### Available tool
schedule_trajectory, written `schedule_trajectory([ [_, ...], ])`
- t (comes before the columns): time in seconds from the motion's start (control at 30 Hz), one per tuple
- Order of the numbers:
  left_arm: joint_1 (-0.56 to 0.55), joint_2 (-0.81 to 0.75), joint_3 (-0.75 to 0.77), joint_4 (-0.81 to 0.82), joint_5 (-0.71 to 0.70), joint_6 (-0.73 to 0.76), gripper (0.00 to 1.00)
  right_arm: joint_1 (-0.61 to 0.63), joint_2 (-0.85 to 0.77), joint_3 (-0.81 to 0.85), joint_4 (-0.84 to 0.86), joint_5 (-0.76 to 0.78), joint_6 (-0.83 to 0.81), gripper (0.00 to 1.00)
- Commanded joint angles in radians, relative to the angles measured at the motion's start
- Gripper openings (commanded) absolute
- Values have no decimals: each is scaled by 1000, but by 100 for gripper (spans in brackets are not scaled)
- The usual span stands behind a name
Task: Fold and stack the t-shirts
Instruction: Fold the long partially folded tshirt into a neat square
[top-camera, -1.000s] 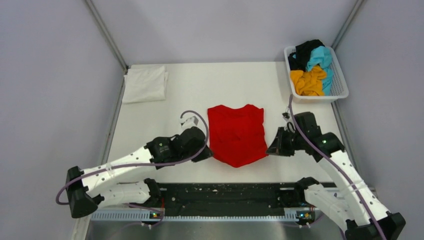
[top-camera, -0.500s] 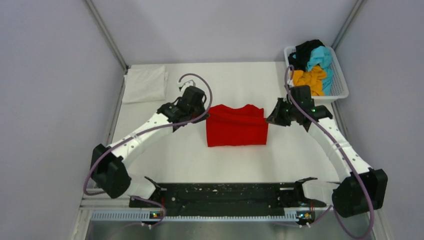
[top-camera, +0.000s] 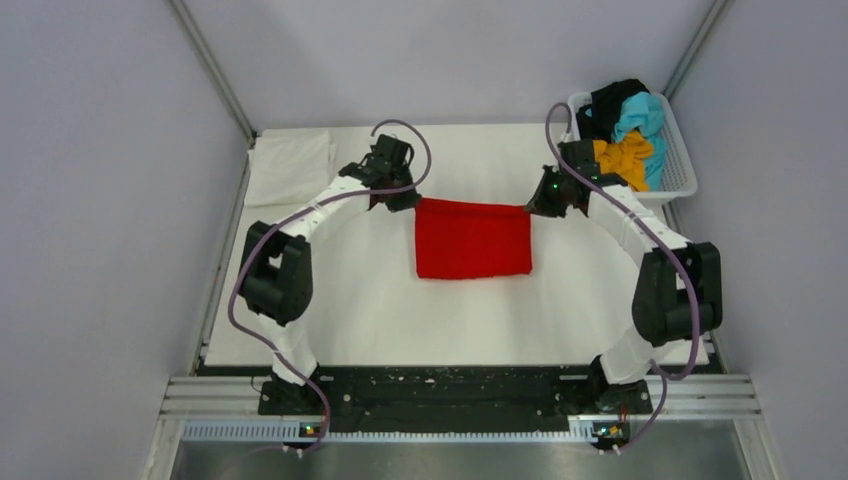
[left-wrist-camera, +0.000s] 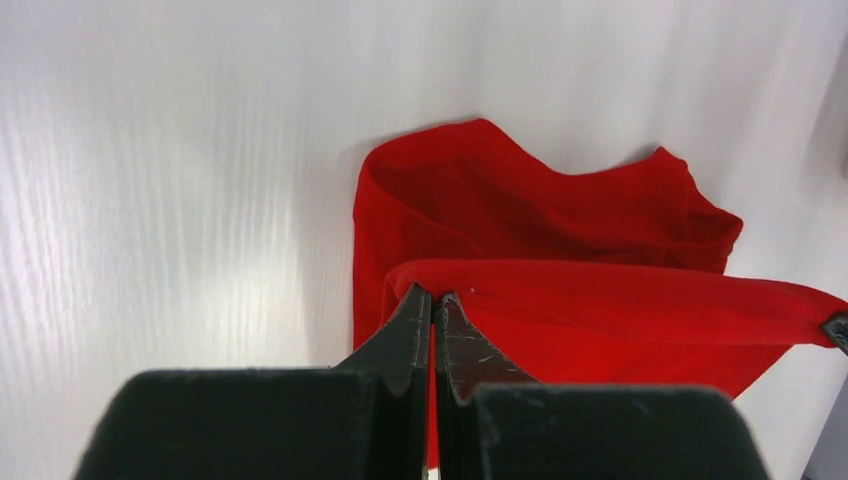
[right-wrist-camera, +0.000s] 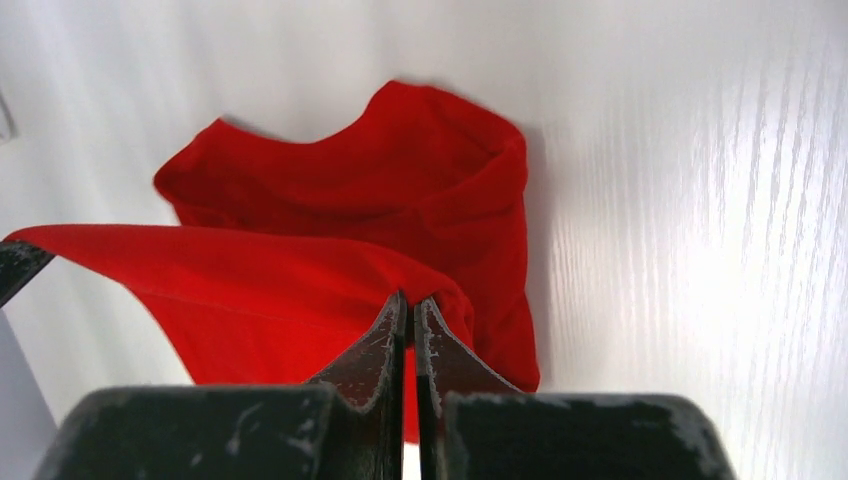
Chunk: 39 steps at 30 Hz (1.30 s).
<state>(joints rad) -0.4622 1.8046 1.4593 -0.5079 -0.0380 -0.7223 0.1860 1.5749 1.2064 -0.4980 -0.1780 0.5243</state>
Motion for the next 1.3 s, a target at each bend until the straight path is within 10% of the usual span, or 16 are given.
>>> schedule_trajectory([
  [0.0, 44, 104, 111, 6, 77, 48, 0, -23, 111, 83, 86, 58, 0, 0],
  [0.13, 80, 208, 177, -4, 162, 52, 1, -31, 225, 137, 117, 44, -15, 4],
  [0.23, 99, 265, 225, -12, 231, 47, 35, -35, 301, 203, 120, 30, -32, 15],
  [0.33, 99, 286, 280, -37, 248, 49, 95, -36, 336, 269, 99, 17, -39, 52],
  [0.37, 100, 285, 292, -41, 256, 49, 98, -37, 331, 281, 95, 13, -39, 62],
  [0.5, 97, 227, 286, -40, 294, 40, 99, -35, 237, 233, 90, -14, -27, 98],
  [0.87, -40, 10, -55, 208, 475, -91, 99, -1, -135, -303, 503, -618, 278, 99],
  [1.27, -60, 128, -303, 324, 441, -181, 99, -32, 65, -565, 513, -355, 201, 99],
])
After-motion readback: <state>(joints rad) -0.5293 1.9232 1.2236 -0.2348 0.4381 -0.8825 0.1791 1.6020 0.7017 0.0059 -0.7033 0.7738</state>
